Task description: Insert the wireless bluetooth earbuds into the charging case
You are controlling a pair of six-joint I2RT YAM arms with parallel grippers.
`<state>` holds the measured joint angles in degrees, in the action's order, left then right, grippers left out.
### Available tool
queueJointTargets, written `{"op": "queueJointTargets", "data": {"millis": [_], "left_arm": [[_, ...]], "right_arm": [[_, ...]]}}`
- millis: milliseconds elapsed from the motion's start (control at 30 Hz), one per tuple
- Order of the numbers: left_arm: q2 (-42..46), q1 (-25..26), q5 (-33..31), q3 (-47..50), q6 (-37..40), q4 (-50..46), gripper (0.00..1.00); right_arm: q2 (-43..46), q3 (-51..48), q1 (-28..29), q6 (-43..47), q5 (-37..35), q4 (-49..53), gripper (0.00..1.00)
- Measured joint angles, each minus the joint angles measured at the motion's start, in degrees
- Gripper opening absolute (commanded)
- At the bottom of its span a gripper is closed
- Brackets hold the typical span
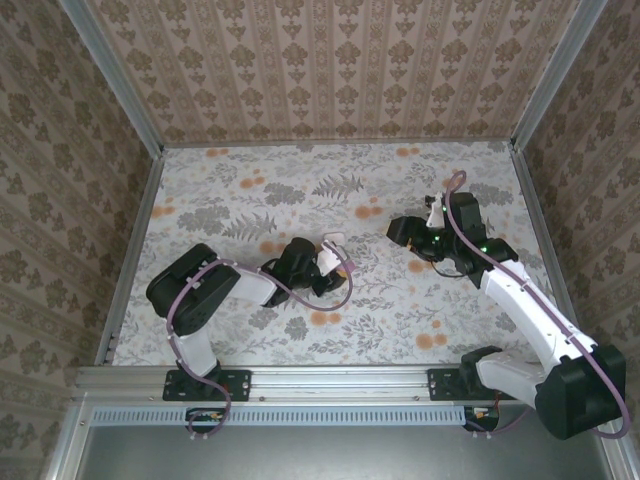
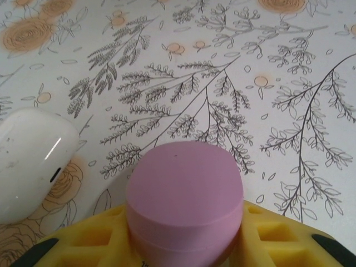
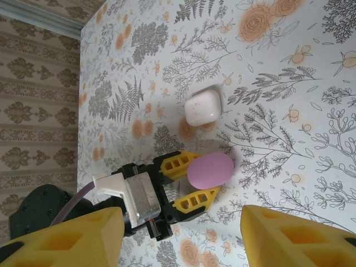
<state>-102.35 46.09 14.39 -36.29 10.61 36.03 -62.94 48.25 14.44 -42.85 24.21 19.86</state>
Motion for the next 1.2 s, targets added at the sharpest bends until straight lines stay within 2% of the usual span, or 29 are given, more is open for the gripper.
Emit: {"op": "queueJointTargets", "data": {"millis": [367,533,600,700,733,800,900,1033,1200], "left_arm": [[0.2,-0.1,-0.5,0.3,0.6,-1.8,0.56],[3.9,-1.2,-0.8,3.6,0.5,-2.4,0.65],[7.4,-1.6,-0.8,5.5,0.3,-2.9,0.67],[13.9,-2.4,-1.0,7.8,-0.5,-3.6,0.7],[16.5,-3.0,-1.3,8.6,-1.2,-3.9,0.76],[22.1,-4.9,-2.6,9.7,-3.4,-4.3,0.85],[30.2,-9.7,-6.6,9.9,-6.9,-7.0,0.98],[37.9,-17.7,-14.6,7.3,-10.2,-14.5,1.0],[41.9,-29.6,-24.0,6.9,-11.3,-19.6,1.0]], "right_arm": [[0.0,0.0,-1.9,-0.2,0.0,0.0,0.6],[0.0,0.2,-4.4,1.5,-1.0,1.6,0.62],[0.0,0.8,-5.2,2.9,-4.3,3.5,0.65],[0.1,1.4,-5.6,7.0,-14.1,4.3,0.71],[0.3,1.2,-5.6,8.9,-18.2,3.9,0.74],[1.0,-0.7,-5.6,13.1,-26.4,0.3,0.88],[0.7,-6.1,-6.0,20.0,-36.7,-7.9,0.96],[-7.2,-11.6,-6.6,29.8,-43.3,-20.0,0.97],[-19.8,-12.4,-6.8,38.5,-45.2,-32.9,0.97]]}}
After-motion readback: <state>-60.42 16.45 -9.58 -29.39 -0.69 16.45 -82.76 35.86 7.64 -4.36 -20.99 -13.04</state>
